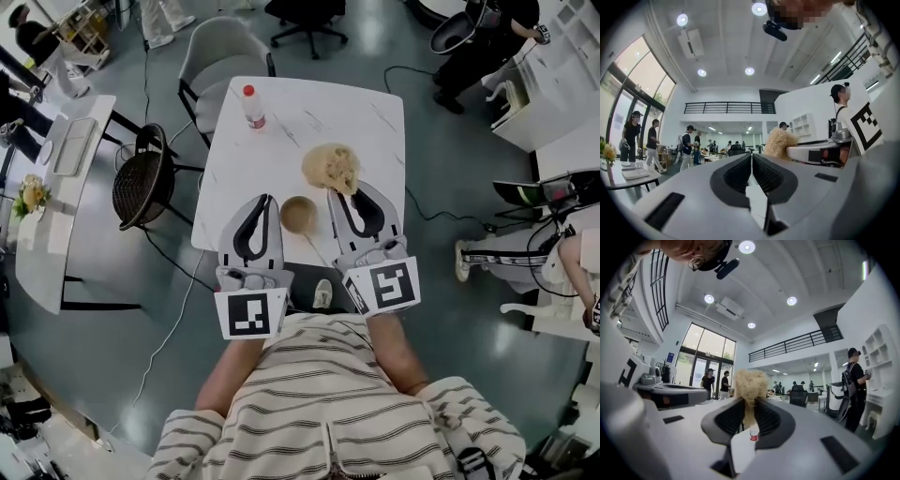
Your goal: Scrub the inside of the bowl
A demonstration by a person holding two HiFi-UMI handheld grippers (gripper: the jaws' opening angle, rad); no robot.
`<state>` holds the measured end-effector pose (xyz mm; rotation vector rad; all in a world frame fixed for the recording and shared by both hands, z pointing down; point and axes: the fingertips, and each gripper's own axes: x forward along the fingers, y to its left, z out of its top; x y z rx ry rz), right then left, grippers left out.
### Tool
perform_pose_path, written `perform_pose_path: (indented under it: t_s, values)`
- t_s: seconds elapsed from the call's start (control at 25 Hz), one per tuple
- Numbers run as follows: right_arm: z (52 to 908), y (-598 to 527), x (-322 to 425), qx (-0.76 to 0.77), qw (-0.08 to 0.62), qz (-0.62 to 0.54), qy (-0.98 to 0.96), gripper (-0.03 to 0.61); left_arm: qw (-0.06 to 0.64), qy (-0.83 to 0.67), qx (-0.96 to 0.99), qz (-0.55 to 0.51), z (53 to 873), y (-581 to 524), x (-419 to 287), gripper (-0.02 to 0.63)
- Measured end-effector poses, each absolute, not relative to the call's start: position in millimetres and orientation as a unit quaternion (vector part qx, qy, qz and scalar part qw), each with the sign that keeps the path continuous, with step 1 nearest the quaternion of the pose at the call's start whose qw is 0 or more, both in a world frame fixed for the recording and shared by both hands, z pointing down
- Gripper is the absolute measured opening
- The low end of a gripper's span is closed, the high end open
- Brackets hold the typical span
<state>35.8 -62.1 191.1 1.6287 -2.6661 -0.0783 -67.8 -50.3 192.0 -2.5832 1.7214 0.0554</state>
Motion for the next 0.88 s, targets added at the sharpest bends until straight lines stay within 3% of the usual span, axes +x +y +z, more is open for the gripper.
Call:
perform_pose_path:
  t_s: [0.6,0.88]
  values:
    - [165.7,-55.0,11.5,0.504,-0.017,-0.049,-0.862,0.069,0.057,0.575,-0.816,0.039,163.8,-38.6,-83.2,0.005]
    - [169.0,-68.5,5.6,0.502,-0.004,-0.05,-0.863,0.069,0.039,0.573,-0.817,0.045,163.8,-49.7,-85.5,0.005]
